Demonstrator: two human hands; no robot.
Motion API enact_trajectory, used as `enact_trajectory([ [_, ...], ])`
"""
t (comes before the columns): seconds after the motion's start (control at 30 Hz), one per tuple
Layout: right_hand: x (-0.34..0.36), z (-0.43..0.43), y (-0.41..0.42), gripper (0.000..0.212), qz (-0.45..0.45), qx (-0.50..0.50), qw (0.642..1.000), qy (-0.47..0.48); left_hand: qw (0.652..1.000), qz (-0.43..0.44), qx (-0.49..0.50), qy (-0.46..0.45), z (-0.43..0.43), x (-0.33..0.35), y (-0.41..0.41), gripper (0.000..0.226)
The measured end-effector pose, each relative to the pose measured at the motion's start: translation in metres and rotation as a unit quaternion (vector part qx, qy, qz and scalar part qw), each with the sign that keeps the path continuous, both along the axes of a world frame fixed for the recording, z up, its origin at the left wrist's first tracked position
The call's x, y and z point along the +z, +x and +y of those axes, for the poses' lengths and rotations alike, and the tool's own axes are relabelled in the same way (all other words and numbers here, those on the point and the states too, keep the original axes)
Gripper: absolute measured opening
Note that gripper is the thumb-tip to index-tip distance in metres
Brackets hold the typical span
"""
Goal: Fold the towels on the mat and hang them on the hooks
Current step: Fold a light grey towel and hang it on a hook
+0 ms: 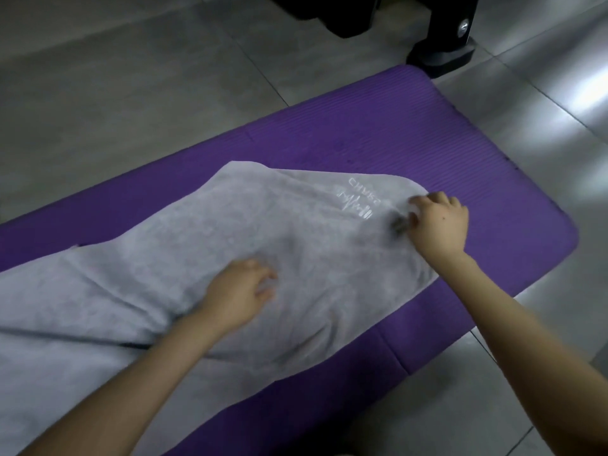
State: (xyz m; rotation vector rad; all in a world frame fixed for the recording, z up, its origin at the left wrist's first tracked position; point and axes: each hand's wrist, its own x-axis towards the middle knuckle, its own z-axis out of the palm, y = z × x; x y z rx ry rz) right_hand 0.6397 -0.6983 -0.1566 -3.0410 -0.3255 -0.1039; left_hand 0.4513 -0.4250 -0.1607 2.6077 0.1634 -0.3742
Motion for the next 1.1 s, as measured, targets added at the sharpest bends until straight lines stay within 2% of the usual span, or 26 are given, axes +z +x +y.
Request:
enact_trajectory([
  [0.1, -0.005, 0.05, 0.029, 0.045, 0.023, 0.07, 0.995, 0.063, 0.994, -0.063, 0.071, 0.052, 0.021, -0.007, 0.037, 0.04],
  [0.23, -0.027, 0.101, 0.06, 0.052, 0.114, 0.121, 0.986, 0.002, 0.985, -0.109, 0.108, 0.081, 0.024, -0.019, 0.067, 0.037],
  [0.3, -0.037, 0.107, 0.058, 0.04, 0.092, 0.127, 0.988, -0.003, 0.977, -0.151, 0.123, 0.085, 0.023, -0.025, 0.071, 0.045],
  [0.43, -0.036, 0.085, 0.014, 0.019, -0.107, 0.173, 0.974, 0.098, 0.966, -0.166, 0.158, 0.116, 0.023, -0.036, 0.062, 0.056],
  [0.6, -0.033, 0.039, -0.072, 0.021, -0.046, 0.315, 0.945, 0.083, 0.94, -0.196, 0.263, 0.094, 0.023, -0.056, 0.041, 0.057],
  [0.67, -0.023, 0.039, -0.069, 0.02, -0.045, 0.298, 0.943, 0.14, 0.925, -0.217, 0.297, 0.097, 0.022, -0.06, 0.034, 0.055],
  [0.73, -0.014, 0.054, -0.049, 0.024, -0.047, 0.228, 0.956, 0.181, 0.921, -0.212, 0.307, 0.114, 0.02, -0.064, 0.03, 0.054],
  [0.83, -0.021, 0.085, -0.012, 0.046, -0.018, 0.142, 0.983, 0.112, 0.927, -0.168, 0.297, 0.156, 0.015, -0.072, 0.027, 0.057],
  [0.9, -0.029, 0.102, 0.006, 0.052, 0.08, 0.125, 0.986, 0.069, 0.929, -0.147, 0.291, 0.178, 0.013, -0.078, 0.027, 0.058],
  [0.97, -0.036, 0.11, 0.016, 0.039, 0.127, 0.119, 0.982, 0.066, 0.928, -0.138, 0.286, 0.195, 0.012, -0.081, 0.027, 0.057],
  [1.1, -0.025, 0.109, 0.016, 0.016, 0.095, 0.106, 0.98, 0.139, 0.928, -0.124, 0.273, 0.221, 0.012, -0.082, 0.026, 0.055],
])
